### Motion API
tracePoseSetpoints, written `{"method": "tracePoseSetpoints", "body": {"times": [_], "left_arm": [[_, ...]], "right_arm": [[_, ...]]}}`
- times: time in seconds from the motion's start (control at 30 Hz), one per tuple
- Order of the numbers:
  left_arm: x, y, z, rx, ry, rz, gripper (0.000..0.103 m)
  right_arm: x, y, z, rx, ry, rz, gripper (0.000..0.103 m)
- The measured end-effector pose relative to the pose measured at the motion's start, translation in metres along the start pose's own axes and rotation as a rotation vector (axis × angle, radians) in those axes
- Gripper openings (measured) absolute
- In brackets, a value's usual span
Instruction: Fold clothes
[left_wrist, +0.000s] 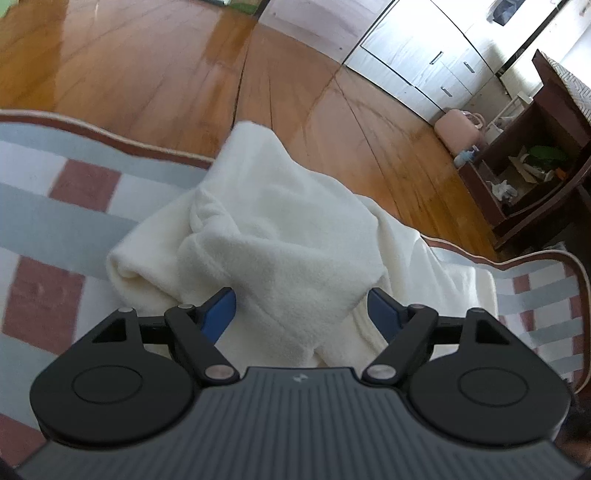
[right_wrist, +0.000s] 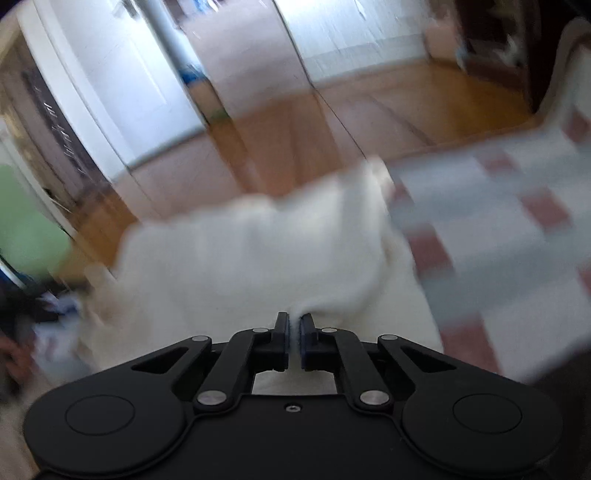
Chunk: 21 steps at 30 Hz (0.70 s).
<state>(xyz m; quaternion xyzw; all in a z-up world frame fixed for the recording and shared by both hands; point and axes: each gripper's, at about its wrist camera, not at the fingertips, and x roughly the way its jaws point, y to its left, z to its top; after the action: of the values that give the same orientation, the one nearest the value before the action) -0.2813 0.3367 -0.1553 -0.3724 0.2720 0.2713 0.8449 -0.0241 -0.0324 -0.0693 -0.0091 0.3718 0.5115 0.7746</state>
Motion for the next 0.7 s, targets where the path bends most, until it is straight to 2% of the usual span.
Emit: {"method": "tracePoseSetpoints", "body": {"times": [0.07, 0.13, 0.23, 0.33, 0.4, 0.43, 0.47, 0.5, 0.57, 0.63, 0.7], "left_arm": [[-0.004, -0.006, -0.002, 0.036, 0.003, 0.007, 0.078], [-0.003, -0.011, -0.006, 0.078, 0.045, 0.019, 0.081], [0.012, -0.020, -0.009, 0.144, 0.138, 0.102, 0.081], [0.027, -0.024, -0.007, 0.198, 0.180, 0.211, 0.080], [0.032, -0.026, -0.002, 0.235, 0.170, 0.264, 0.062], [0.028, -0.029, 0.002, 0.262, 0.143, 0.268, 0.043], [0.023, -0.033, 0.009, 0.296, 0.112, 0.276, 0.019], [0.018, -0.037, 0.015, 0.329, 0.081, 0.284, 0.009], [0.003, -0.044, 0.030, 0.388, -0.002, 0.297, 0.008], [-0.024, -0.050, 0.051, 0.411, -0.141, 0.290, 0.008], [-0.065, -0.055, 0.065, 0.376, -0.318, 0.250, 0.008]], "right_arm": [[-0.017, 0.016, 0.033, -0.061, -0.039, -0.003, 0.007], [-0.020, 0.020, 0.043, -0.103, -0.001, -0.064, 0.007], [0.005, 0.006, 0.029, -0.108, 0.145, -0.227, 0.007], [0.023, -0.014, 0.009, -0.019, 0.213, -0.272, 0.007], [0.029, -0.020, 0.003, 0.010, 0.222, -0.283, 0.007], [0.029, -0.019, 0.005, 0.005, 0.216, -0.277, 0.007], [0.029, -0.019, 0.008, -0.001, 0.209, -0.270, 0.007], [0.026, -0.018, 0.014, -0.009, 0.194, -0.256, 0.007], [0.015, -0.015, 0.032, -0.005, 0.126, -0.211, 0.007], [0.004, -0.013, 0.050, -0.001, 0.059, -0.167, 0.006], [-0.013, -0.011, 0.061, 0.008, -0.027, -0.122, 0.006]]}}
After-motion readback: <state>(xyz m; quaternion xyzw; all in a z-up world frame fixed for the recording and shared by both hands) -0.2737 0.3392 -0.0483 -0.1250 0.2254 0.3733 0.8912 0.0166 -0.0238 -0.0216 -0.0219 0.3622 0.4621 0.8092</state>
